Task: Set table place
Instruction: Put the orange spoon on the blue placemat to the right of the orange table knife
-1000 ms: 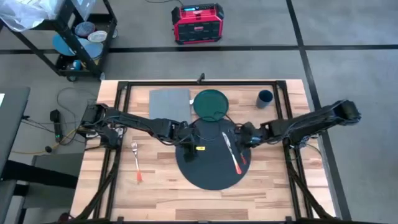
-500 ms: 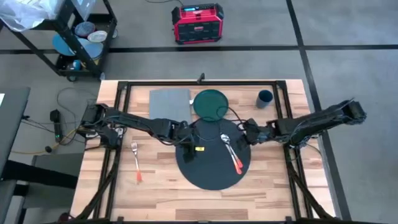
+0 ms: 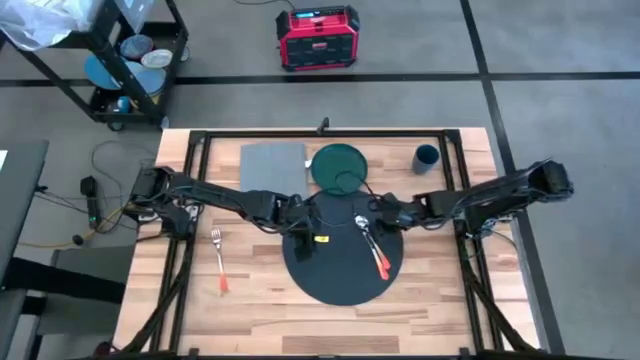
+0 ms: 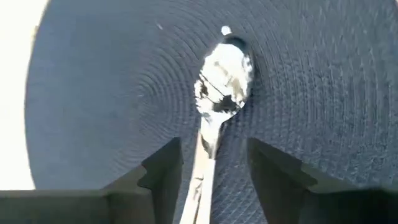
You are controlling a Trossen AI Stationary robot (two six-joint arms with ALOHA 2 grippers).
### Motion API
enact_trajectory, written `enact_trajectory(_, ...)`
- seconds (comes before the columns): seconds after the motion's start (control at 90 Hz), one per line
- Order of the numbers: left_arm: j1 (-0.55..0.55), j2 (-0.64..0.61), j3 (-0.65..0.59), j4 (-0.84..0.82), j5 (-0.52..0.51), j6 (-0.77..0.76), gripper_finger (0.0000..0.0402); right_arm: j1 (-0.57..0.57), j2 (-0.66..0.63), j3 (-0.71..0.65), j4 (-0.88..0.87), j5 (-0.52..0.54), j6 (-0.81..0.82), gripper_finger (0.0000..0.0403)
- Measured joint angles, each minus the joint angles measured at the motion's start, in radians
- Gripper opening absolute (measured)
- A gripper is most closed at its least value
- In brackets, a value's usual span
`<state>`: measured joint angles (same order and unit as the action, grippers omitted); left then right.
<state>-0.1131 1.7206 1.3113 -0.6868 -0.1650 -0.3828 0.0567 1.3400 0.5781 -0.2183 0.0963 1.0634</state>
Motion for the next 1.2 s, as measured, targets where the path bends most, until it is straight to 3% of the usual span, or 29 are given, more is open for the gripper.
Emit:
enact_trajectory(0.211, 0.0, 0.0, 0.0, -0.015, 0.0, 0.0, 0.0123, -0.006, 0.023, 0.0, 0.047, -0.009, 0.005, 0.0155)
enact_trajectory(0.433, 0.0, 0.0, 0.0, -0.014, 0.0, -0.001, 0.0123, -0.001, 0.024, 0.0, 0.083, -0.018, -0.026, 0.0054)
enact_trajectory(0.522, 0.0, 0.0, 0.0, -0.014, 0.0, -0.001, 0.0123, -0.014, 0.022, 0.0, 0.093, -0.02, -0.036, 0.0037)
enact_trajectory(0.622, 0.0, 0.0, 0.0, -0.014, 0.0, -0.001, 0.0123, -0.03, 0.02, 0.0, 0.109, -0.029, -0.052, 0.005)
enact_trajectory(0.933, 0.0, 0.0, 0.0, -0.033, 0.0, -0.003, 0.0123, -0.114, 0.018, -0.089, 0.241, -0.12, 0.029, 0.016)
enact_trajectory(1.2, 0.0, 0.0, 0.0, -0.044, 0.001, -0.005, 0.0123, -0.116, 0.002, -0.188, 0.412, -0.143, 0.12, 0.0151)
